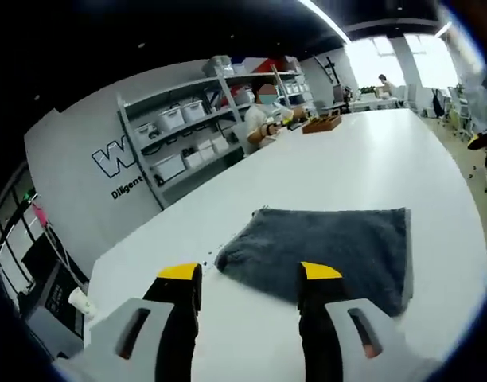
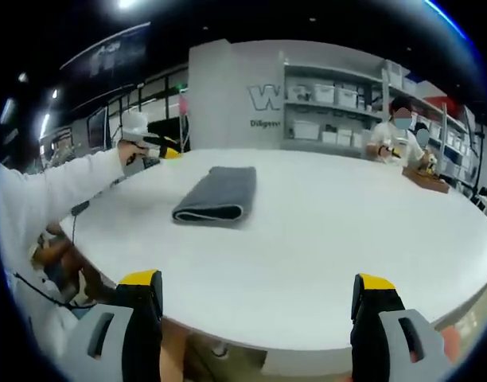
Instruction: Open the folded towel by lifting each exposed corner and separating the folded layers until the towel lies flat within the target outline without major curled edges
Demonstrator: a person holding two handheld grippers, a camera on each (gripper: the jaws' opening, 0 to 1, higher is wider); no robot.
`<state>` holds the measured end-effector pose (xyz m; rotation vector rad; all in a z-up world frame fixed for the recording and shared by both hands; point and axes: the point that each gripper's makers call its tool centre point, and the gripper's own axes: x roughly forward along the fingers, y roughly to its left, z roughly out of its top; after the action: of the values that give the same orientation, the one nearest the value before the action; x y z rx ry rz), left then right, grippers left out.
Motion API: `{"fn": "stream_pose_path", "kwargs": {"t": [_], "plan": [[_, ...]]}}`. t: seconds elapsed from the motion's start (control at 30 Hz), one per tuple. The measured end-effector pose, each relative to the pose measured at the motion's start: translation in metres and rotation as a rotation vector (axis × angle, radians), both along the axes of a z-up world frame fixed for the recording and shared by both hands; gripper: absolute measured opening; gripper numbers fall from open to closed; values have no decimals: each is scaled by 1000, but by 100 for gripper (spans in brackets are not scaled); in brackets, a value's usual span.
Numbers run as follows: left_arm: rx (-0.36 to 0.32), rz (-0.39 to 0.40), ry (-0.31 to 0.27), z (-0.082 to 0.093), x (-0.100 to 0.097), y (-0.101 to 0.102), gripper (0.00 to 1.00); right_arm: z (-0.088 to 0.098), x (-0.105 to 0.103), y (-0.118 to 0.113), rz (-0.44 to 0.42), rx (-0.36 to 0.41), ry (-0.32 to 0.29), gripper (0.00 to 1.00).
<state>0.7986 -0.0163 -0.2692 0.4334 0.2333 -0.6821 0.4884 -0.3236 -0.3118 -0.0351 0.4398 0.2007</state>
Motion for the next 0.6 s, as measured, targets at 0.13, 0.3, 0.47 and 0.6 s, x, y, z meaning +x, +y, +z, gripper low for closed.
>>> {"fn": "stream_pose_path", "kwargs": {"t": [0.13,0.3,0.47,0.6], "plan": [[-43,-46,22,3,-43,-1,62,3,1,1,-6,-5,-23,99],[-69,-58,60,2,-85,5,72,0,0,6,10,-10,-19,99],[-125,-41,108,-1,-126,18,76,2,-1,8,18,-14,-29,99],[-138,-30,119,-4,-154,28,80,2,0,10,21,-16,-31,99]]}}
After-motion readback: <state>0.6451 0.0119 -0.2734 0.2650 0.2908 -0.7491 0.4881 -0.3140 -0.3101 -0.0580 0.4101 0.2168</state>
